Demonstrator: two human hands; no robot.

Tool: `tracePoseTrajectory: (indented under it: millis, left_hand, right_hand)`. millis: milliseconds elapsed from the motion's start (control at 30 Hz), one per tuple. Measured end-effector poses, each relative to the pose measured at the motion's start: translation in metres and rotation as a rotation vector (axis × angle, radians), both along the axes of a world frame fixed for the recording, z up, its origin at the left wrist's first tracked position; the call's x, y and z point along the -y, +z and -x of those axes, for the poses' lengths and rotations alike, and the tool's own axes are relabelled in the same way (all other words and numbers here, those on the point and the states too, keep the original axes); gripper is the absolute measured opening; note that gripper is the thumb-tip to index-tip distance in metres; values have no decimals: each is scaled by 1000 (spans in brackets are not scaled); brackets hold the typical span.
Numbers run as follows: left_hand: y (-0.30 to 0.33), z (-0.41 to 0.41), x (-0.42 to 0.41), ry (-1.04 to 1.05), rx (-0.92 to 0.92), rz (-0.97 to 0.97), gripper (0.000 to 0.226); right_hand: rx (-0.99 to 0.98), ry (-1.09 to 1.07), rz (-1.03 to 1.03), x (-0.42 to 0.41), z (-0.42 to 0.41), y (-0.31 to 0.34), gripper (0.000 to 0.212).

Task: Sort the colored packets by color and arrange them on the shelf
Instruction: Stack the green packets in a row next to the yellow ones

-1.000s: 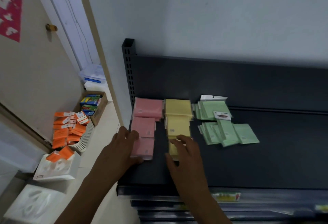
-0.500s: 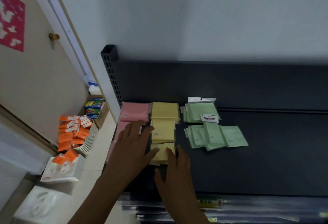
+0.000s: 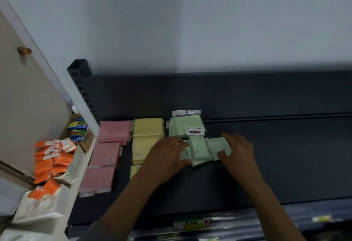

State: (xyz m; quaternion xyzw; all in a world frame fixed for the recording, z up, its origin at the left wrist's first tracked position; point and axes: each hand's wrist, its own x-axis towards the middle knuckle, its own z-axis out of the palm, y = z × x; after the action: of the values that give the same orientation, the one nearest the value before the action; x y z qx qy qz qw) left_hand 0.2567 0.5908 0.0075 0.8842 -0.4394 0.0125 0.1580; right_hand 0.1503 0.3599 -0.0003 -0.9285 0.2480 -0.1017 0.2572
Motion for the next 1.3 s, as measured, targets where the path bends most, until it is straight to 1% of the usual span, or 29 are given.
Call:
tracePoseTrajectory:
  millis: [67, 133, 233, 300, 367, 433, 467, 533, 567, 633, 700, 800, 833, 933, 967, 1000, 1033, 1067, 1133, 1200, 1267, 1300]
  left_hand:
    - [-4, 3, 14, -22, -32, -16, 65]
    - [-7, 6, 26, -22, -48, -21, 74]
    - [-7, 5, 42, 2, -17, -32, 83]
    - [-9, 5, 49, 30, -19, -43, 86]
    - [-14, 4, 53, 33, -10, -50, 86]
    - [-19, 4, 54, 24, 7, -54, 84]
    - [-22, 4, 54, 24, 14, -41, 82]
    - [-25, 5, 52, 17, 44, 10, 73]
    - [-26, 6, 50, 11, 62, 34, 67]
    - [-29, 8, 47, 1, 83, 72, 59]
    - [-31, 11, 42, 0, 104, 90, 57]
    - [-28, 14, 34, 20, 119, 73, 62]
    - [-26, 14, 32, 42, 105, 60, 65]
    - [-18, 3, 28, 138, 39, 83, 64]
    - [-16, -4, 27, 168, 32, 104, 62]
    - [-15, -12, 28, 195, 27, 118, 61]
    - [-13, -20, 29, 217, 15, 124, 61]
    - [-12, -26, 31, 231, -14, 122, 63]
    - [-8, -36, 35, 225, -89, 101, 67]
    - [-4, -42, 40, 208, -96, 71, 61]
    - [-1, -46, 42, 224, -97, 71, 52]
    - [0, -48, 42, 234, -103, 83, 47]
  right_hand:
    - [-53, 92, -31, 12, 0, -6, 52]
    - [-49, 174, -31, 15, 2, -13, 43]
    - [-46, 200, -21, 20, 3, -24, 52]
    - [-88, 188, -21, 27, 0, -37, 57]
    - [-123, 169, 6, 24, -2, -31, 65]
    - [-138, 149, 10, 14, -7, -13, 64]
    - [-136, 147, -32, 10, -11, -5, 65]
    - [-117, 167, -94, 4, -21, 7, 70]
    - [-98, 177, -113, 2, -27, 11, 68]
    - [-65, 187, -160, -2, -40, 18, 54]
    - [-54, 187, -221, -6, -56, 24, 39]
    - [-27, 159, -286, -11, -78, 25, 20]
    - [-12, 144, -306, -13, -83, 24, 17]
    - [35, 85, -342, -20, -92, 23, 24]
    - [47, 68, -355, -23, -94, 23, 21]
    - [53, 53, -362, -24, -96, 22, 11]
    - [63, 32, -365, -26, -98, 21, 12]
    - [77, 12, -396, -27, -101, 19, 21]
    - [98, -37, -476, -30, -106, 19, 23]
    - [137, -93, -539, -31, -107, 20, 25]
    - [175, -151, -597, -29, -108, 21, 15]
    - [194, -173, -627, -27, -109, 20, 15]
